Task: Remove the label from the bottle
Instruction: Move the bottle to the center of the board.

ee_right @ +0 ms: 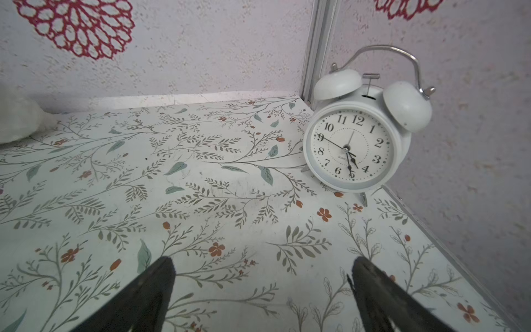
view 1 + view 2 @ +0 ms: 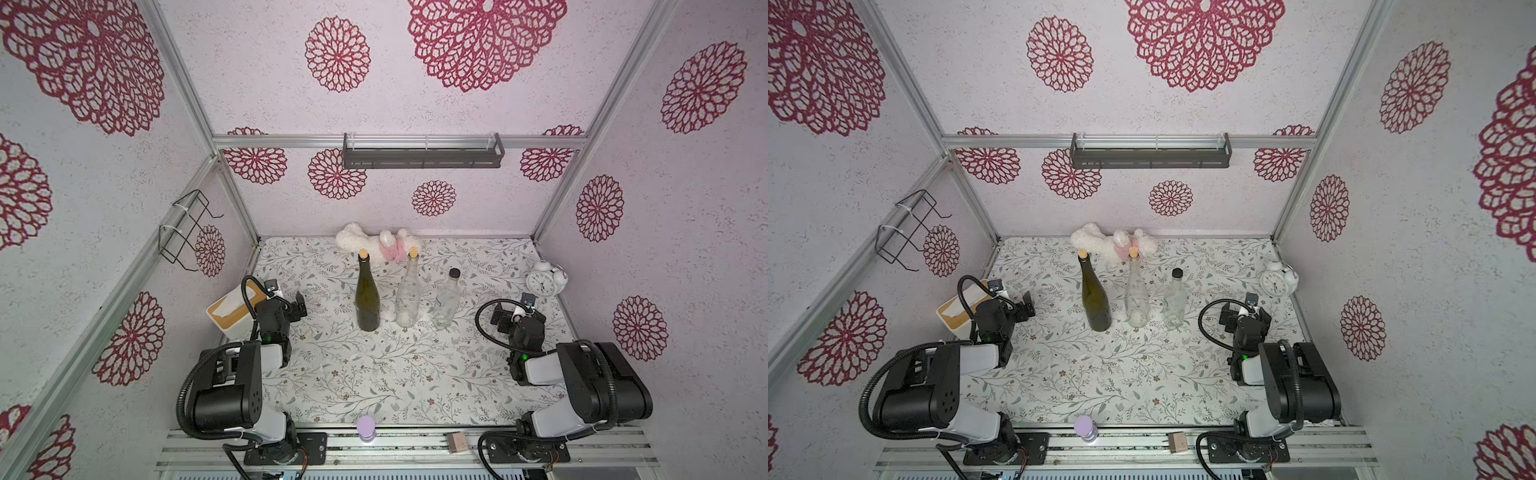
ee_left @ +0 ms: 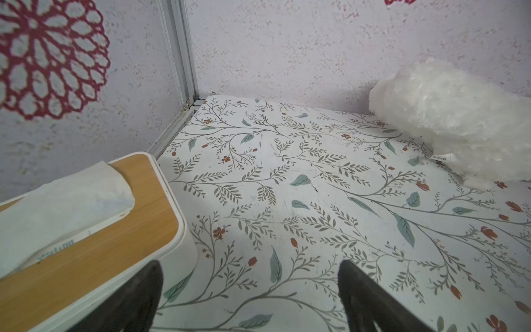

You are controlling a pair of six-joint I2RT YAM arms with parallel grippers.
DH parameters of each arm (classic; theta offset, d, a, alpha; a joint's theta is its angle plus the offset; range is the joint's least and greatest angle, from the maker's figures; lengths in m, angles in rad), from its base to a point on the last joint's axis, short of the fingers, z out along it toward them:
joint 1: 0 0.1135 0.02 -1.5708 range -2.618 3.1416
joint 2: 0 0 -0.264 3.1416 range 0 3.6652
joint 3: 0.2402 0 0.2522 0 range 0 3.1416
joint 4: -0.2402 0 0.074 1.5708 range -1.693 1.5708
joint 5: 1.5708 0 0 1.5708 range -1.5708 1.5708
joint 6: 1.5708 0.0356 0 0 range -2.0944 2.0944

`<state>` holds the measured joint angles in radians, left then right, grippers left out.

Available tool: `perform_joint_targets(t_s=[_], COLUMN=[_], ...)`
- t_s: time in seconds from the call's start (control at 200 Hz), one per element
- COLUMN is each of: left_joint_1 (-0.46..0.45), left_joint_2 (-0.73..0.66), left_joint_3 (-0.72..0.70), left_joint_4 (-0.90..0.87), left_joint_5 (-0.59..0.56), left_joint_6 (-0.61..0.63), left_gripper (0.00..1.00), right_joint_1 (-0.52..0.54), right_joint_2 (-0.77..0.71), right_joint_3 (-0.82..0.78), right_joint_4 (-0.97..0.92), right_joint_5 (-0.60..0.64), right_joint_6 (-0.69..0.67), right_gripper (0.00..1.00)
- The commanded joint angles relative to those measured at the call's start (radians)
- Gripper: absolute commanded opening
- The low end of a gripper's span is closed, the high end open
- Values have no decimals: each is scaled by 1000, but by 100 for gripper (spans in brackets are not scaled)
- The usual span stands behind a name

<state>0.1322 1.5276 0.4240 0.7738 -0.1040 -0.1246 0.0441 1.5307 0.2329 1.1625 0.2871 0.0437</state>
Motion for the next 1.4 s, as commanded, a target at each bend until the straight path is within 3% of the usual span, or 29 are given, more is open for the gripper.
perform_joint_targets(t_s=[0.0, 1.391], left_joint_1=[9, 9], left_joint_2=[8, 4], left_joint_3=[18, 11], left_joint_4=[31, 46], left_joint_5=[-10, 4], left_joint_6=[-13, -11], left_gripper=[97, 97], right_joint_1=[0, -1], right_joint_2=[5, -7], right_joint_3=[21, -3], right_joint_4=[39, 73], right_joint_5=[16, 8], right_joint_6=[-13, -9], right_gripper=[99, 99])
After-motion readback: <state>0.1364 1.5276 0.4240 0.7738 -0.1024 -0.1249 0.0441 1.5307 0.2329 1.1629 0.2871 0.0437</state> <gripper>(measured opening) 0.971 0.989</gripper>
